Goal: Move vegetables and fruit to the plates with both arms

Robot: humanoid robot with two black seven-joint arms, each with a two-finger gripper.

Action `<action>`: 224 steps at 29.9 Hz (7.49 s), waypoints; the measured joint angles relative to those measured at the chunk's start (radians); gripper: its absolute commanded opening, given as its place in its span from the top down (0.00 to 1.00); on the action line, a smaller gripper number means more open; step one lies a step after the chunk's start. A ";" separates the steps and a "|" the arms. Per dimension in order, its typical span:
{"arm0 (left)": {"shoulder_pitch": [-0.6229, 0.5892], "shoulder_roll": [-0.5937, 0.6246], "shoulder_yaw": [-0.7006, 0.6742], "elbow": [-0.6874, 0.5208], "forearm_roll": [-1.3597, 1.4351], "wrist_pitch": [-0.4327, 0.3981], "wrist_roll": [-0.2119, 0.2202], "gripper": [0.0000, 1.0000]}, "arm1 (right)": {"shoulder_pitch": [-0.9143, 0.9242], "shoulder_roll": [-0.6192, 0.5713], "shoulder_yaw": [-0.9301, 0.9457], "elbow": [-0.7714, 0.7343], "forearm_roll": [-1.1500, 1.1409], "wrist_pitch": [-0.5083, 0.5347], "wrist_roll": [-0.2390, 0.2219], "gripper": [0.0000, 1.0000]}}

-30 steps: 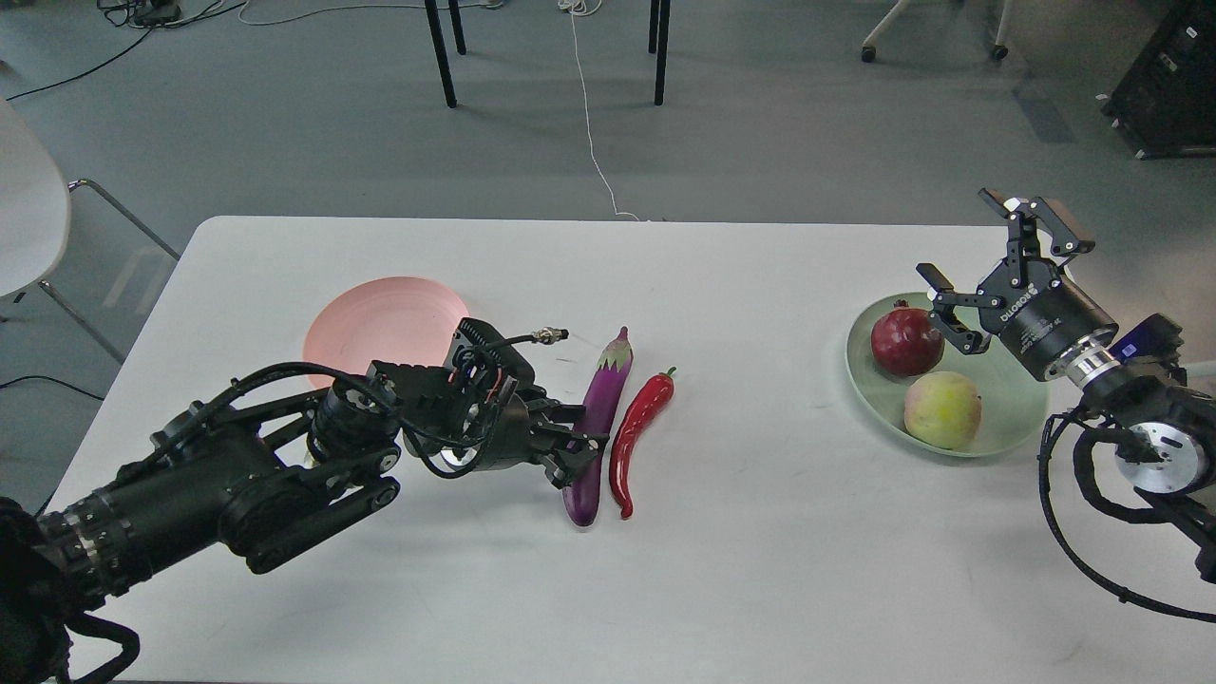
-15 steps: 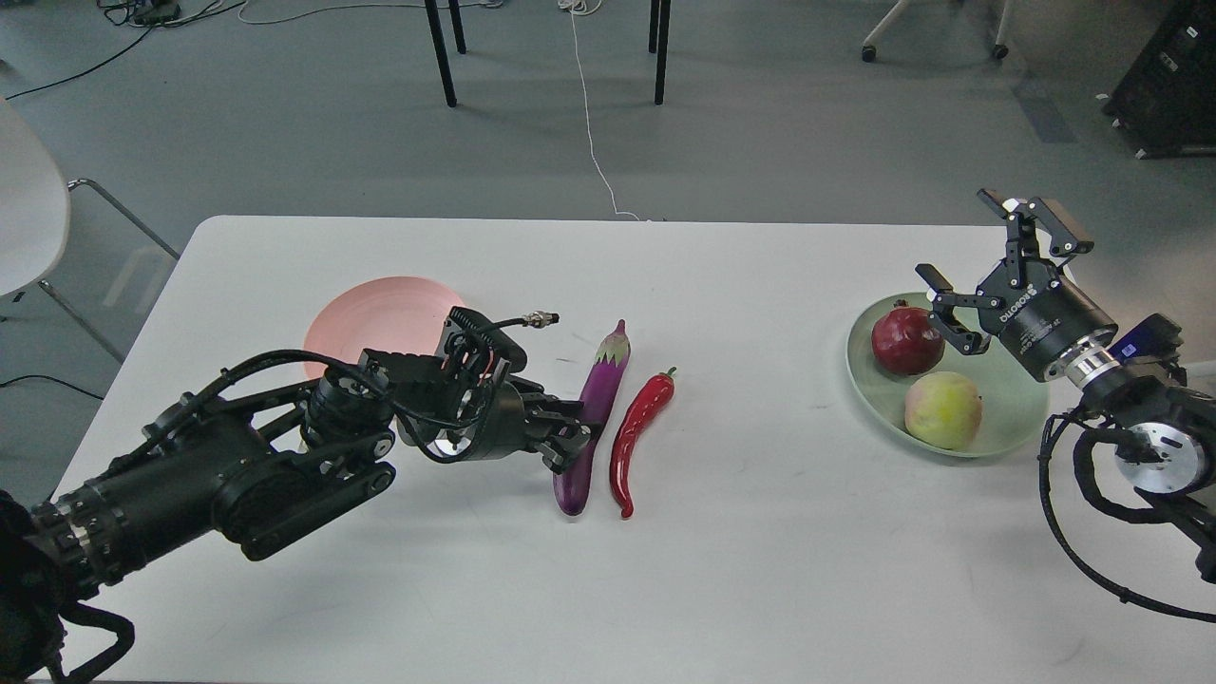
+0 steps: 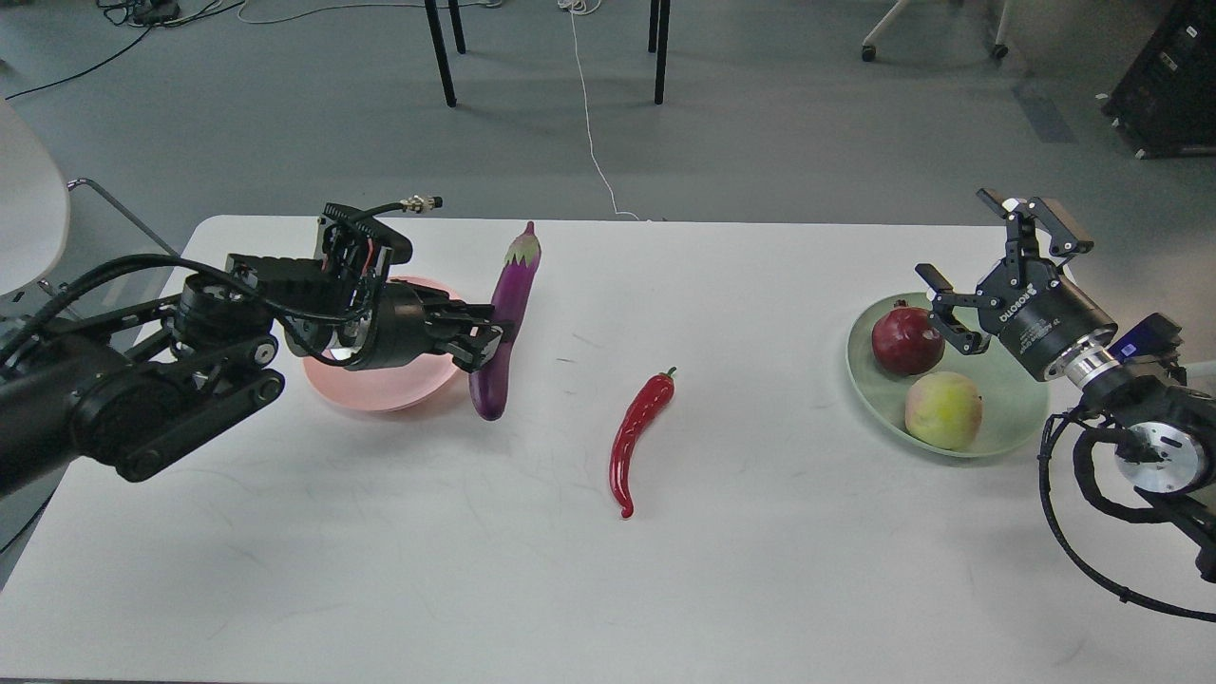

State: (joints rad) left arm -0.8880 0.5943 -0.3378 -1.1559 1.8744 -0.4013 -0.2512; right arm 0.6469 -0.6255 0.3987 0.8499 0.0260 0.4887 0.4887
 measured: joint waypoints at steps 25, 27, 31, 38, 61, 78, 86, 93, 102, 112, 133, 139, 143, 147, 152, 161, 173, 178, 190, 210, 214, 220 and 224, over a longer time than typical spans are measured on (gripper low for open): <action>0.023 0.100 0.044 0.154 -0.003 -0.012 -0.030 0.72 | -0.004 0.000 0.000 0.003 0.000 0.000 0.000 0.01; 0.023 0.094 0.045 0.156 -0.003 -0.011 -0.030 0.71 | -0.004 0.000 0.001 0.003 0.000 0.000 0.000 0.01; 0.026 0.081 0.047 0.180 0.001 -0.011 -0.029 0.65 | -0.004 0.000 0.002 0.003 0.000 0.000 0.000 0.01; 0.038 0.079 0.056 0.196 0.007 0.010 -0.032 0.45 | -0.004 -0.002 0.002 0.003 0.000 0.000 0.000 0.01; -0.077 0.075 0.046 0.141 0.003 0.067 -0.042 0.02 | 0.003 -0.004 0.003 0.012 0.000 0.000 0.000 0.01; -0.037 -0.238 0.069 -0.096 0.007 0.139 0.100 0.02 | -0.005 -0.050 0.000 0.013 0.000 0.000 0.000 0.01; 0.004 -0.371 0.139 -0.069 0.030 0.142 0.243 0.02 | -0.009 -0.084 0.004 0.016 0.000 0.000 0.000 0.01; 0.028 -0.417 0.146 0.031 0.139 0.146 0.259 0.02 | -0.016 -0.097 0.004 0.023 0.000 0.000 0.000 0.01; 0.025 -0.501 0.149 0.149 0.155 0.147 0.252 0.04 | -0.018 -0.102 0.003 0.029 0.000 0.000 0.000 0.01; 0.031 -0.514 0.184 0.190 0.153 0.144 0.232 0.27 | -0.019 -0.111 0.003 0.029 0.000 0.000 0.000 0.01; -0.010 -0.443 0.170 0.173 0.140 0.136 0.226 0.86 | -0.018 -0.112 0.002 0.029 0.000 0.000 0.000 0.01; -0.080 -0.234 0.172 0.094 0.060 0.109 0.191 0.86 | -0.018 -0.112 0.003 0.029 0.000 0.000 0.000 0.01; -0.083 -0.115 0.178 0.086 0.046 0.098 0.147 0.86 | -0.017 -0.108 0.001 0.029 0.000 0.000 0.000 0.01; -0.075 -0.039 0.183 0.106 0.037 0.096 0.121 0.85 | -0.016 -0.105 -0.001 0.029 0.000 0.000 0.000 0.01; -0.065 -0.034 0.184 0.170 0.031 0.102 0.113 0.75 | -0.016 -0.103 -0.002 0.030 0.000 0.000 0.000 0.01; -0.054 -0.045 0.183 0.252 0.029 0.108 0.103 0.39 | -0.016 -0.110 -0.003 0.037 0.000 0.000 0.000 0.01; -0.057 -0.047 0.177 0.251 0.017 0.108 0.095 0.33 | -0.016 -0.110 0.001 0.039 -0.001 0.000 0.000 0.01; -0.062 -0.041 0.141 0.208 -0.085 0.130 0.094 0.15 | -0.016 -0.109 0.003 0.036 -0.001 0.000 0.000 0.01; 0.052 -0.079 -0.148 -0.039 -0.741 0.257 0.083 0.02 | 0.005 -0.104 0.006 0.031 -0.002 0.000 0.000 0.01; 0.250 -0.288 -0.507 0.019 -1.144 0.325 0.015 0.02 | 0.116 -0.074 0.047 0.007 -0.001 -0.027 0.000 0.01; 0.313 -0.334 -0.581 0.021 -1.180 0.312 0.023 0.02 | 0.115 -0.044 0.043 0.006 0.000 -0.046 0.000 0.01; 0.355 -0.358 -0.630 0.023 -1.189 0.267 0.028 0.02 | 0.097 0.018 0.031 0.031 0.004 -0.158 0.000 0.01; 0.393 -0.382 -0.682 0.024 -1.190 0.250 0.031 0.02 | 0.075 0.039 0.035 0.059 0.013 -0.179 0.000 0.01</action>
State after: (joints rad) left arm -0.4955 0.2127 -1.0193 -1.1322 0.6840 -0.1509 -0.2198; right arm 0.7218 -0.5869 0.4342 0.9091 0.0390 0.3093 0.4887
